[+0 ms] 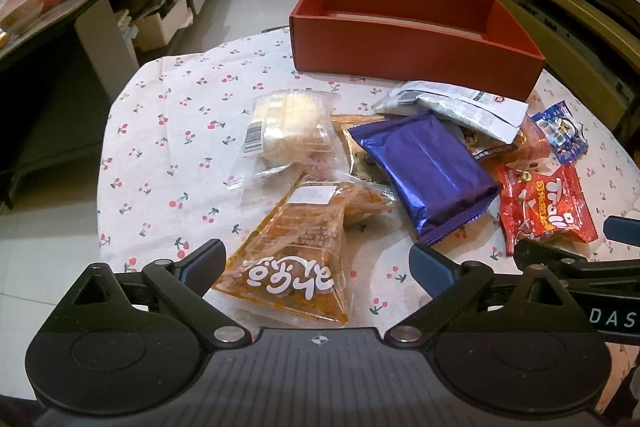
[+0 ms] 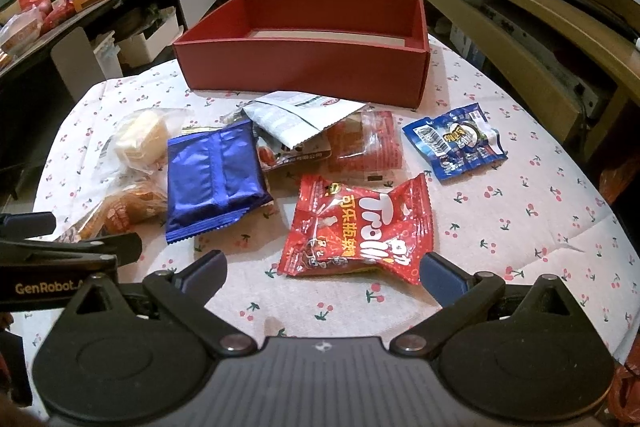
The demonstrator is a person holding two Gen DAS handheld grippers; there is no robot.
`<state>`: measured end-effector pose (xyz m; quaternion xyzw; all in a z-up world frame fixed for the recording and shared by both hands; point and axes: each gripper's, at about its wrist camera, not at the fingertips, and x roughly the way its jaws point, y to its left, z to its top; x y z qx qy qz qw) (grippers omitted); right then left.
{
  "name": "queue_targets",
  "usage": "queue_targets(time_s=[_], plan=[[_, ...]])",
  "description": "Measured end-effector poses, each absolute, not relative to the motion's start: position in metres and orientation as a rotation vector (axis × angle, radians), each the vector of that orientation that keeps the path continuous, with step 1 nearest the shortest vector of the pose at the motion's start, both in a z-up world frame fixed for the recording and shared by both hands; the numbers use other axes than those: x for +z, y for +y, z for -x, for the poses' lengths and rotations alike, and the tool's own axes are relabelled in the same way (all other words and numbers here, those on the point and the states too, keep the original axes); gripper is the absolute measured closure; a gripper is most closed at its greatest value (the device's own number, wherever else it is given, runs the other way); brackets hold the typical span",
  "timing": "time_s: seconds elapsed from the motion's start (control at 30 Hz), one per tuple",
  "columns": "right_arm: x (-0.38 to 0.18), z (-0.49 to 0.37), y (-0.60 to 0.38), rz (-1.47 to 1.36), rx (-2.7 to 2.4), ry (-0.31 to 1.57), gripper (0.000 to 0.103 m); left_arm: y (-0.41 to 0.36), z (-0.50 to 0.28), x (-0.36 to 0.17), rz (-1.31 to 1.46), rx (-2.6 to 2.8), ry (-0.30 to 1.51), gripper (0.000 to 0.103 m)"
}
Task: Organize snacks
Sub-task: 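Move both tools toward the snacks on the table, then grasp the orange bread bag with the left tool while the right tool grasps the blue foil pack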
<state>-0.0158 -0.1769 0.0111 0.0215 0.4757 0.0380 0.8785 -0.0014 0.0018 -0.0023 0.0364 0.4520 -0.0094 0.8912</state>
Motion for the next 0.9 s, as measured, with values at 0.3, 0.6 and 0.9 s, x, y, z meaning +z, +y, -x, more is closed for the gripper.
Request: queue_targets(time_s=[0.3,0.6,0.9], plan=[[0.011,0.012,-0.175,-0.054,0.095,0.997,0.0,0.006,-0.003,-0.004,-0.068,-0.026,0.947,0.003],[0.014,0.006,-0.181,-0.078,0.084,0.994,0.0,0.02,-0.018,-0.009,-0.033,-0.003,0.985,0.001],[0.013,0.002,-0.184,-0.088,0.089,1.004,0.0,0.02,-0.041,-0.022,-0.02,-0.026,1.055,0.002]])
